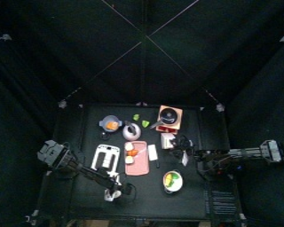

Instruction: Grab egg sushi

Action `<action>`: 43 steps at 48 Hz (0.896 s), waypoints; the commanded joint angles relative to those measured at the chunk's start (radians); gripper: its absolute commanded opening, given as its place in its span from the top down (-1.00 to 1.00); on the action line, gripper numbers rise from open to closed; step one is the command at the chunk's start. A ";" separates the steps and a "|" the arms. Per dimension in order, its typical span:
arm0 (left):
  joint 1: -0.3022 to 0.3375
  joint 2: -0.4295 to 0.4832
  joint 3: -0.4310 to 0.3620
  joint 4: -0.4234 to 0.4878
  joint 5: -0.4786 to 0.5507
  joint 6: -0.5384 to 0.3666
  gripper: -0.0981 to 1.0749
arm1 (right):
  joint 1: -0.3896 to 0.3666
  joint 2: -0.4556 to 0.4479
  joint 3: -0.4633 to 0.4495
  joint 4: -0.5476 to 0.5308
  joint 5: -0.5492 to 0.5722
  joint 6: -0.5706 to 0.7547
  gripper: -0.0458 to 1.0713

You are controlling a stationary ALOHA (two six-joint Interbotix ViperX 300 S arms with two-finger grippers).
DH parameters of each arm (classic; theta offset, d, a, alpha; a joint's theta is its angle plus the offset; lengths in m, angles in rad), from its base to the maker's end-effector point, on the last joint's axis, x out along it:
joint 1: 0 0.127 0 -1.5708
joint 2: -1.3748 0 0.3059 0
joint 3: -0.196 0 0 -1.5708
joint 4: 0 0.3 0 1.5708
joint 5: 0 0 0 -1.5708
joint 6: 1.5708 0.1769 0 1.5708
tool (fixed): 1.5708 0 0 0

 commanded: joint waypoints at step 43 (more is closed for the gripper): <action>0.005 -0.014 -0.179 0.183 0.120 -0.072 -0.11 | -0.021 0.017 -0.009 0.003 0.006 -0.006 -0.34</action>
